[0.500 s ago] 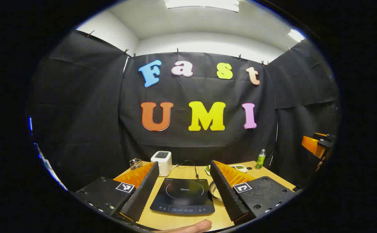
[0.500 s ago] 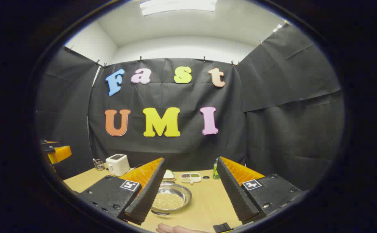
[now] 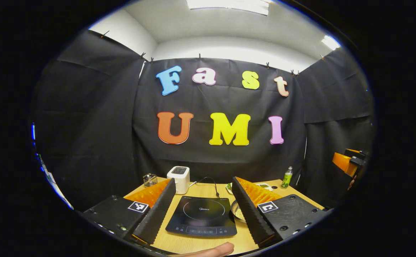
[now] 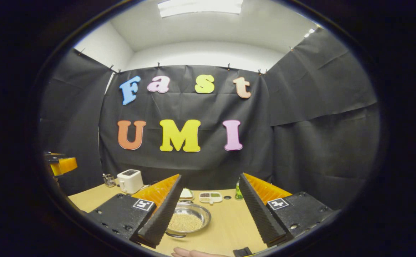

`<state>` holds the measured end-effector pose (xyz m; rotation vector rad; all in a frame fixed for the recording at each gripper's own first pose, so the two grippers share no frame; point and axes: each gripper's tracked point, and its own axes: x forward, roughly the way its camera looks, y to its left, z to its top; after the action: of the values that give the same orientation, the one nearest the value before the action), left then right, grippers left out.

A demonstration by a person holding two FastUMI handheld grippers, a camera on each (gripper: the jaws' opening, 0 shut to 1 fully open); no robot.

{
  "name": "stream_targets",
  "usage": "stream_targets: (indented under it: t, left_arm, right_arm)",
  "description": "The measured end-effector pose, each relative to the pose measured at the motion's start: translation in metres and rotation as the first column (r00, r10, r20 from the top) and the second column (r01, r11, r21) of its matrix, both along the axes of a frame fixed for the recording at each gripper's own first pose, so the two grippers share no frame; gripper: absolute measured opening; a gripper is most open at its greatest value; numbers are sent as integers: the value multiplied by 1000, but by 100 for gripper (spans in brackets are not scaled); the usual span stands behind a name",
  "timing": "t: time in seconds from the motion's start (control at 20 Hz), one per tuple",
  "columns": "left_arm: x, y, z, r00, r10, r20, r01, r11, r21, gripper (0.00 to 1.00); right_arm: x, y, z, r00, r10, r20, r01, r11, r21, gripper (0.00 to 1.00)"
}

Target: First push the handle of the pot to place it horizontally, then grasp the pot with both hands and set it on the induction cooktop.

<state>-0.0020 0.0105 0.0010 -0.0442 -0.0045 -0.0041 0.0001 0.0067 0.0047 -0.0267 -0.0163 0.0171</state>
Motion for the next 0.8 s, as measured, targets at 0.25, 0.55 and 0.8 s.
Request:
stream_targets:
  t: [0.25, 0.55, 0.8]
  left_arm:
    - [3, 13, 4, 999, 30, 21, -30, 1000, 2, 95]
    - [8, 13, -3, 1000, 29, 9, -29, 1000, 5, 95]
    - [7, 6, -11, 1000, 16, 6, -16, 1000, 19, 95]
  right_arm:
    - [-4, 10, 4, 1000, 23, 15, -23, 1000, -7, 96]
    - [1, 15, -3, 999, 42, -9, -42, 999, 10, 95]
    - [13, 16, -20, 997, 45, -61, -45, 999, 12, 95]
